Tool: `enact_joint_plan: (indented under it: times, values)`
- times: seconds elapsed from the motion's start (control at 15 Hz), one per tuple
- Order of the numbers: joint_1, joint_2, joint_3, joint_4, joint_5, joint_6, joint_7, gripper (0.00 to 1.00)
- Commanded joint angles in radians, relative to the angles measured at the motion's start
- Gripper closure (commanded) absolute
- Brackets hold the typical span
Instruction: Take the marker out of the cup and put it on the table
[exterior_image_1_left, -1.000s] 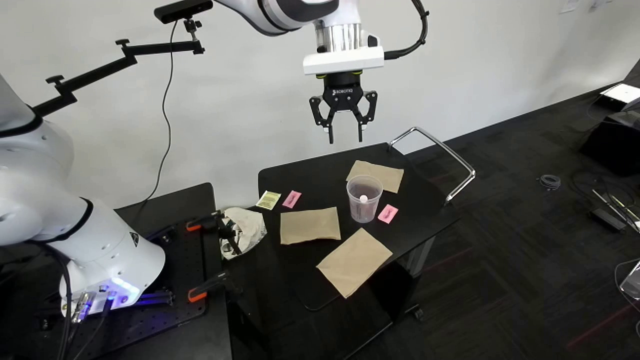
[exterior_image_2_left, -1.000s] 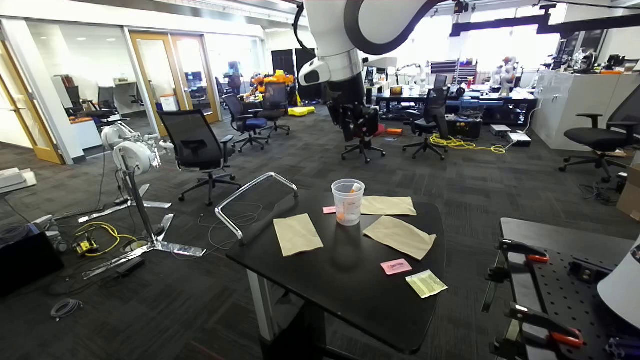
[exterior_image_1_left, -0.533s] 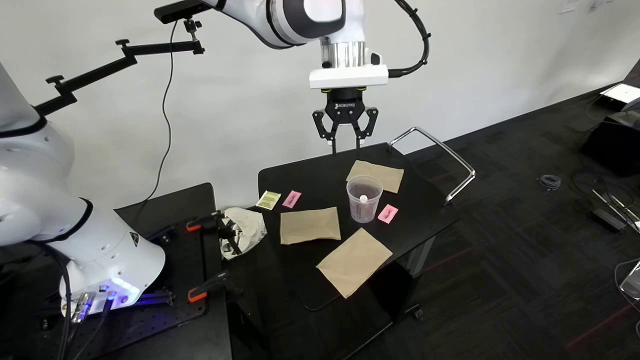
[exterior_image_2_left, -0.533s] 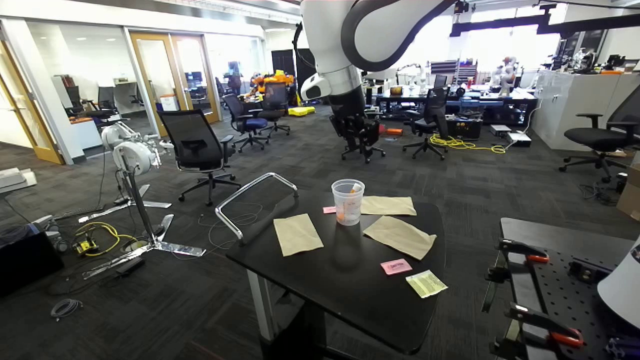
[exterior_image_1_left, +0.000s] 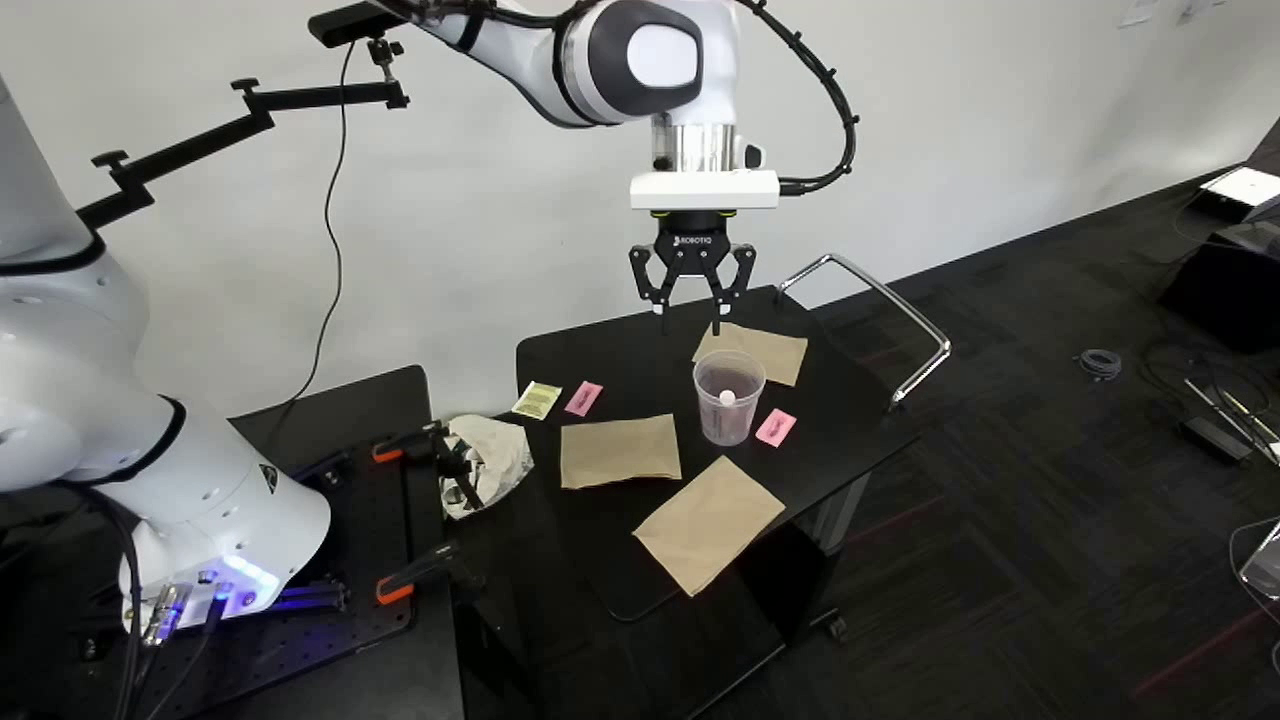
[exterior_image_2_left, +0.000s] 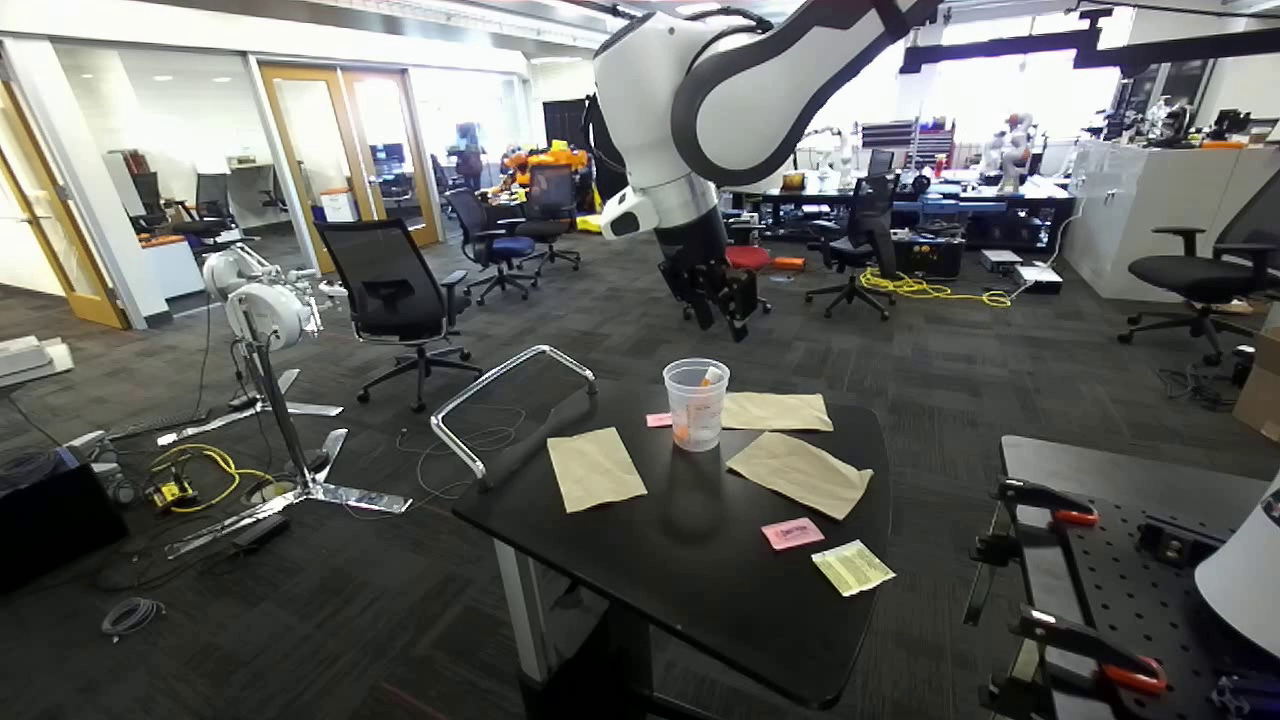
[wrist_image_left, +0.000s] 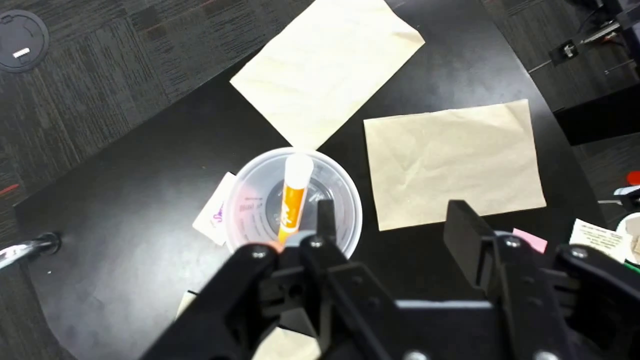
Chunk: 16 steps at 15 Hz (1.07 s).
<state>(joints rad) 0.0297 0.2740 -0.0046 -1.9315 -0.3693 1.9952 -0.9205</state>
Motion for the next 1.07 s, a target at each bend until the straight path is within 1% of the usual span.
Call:
enact_joint_plan:
  times: [0.0,0.73,1.0]
  values:
    - [-0.016,0.030,0.015,0.034,-0.015,0.009,-0.017,0.40]
    - [-0.042,0.078,0.009,0.109,-0.011,0.006,-0.030,0.40]
    - [-0.046,0.107,0.012,0.138,-0.012,0.012,-0.033,0.42]
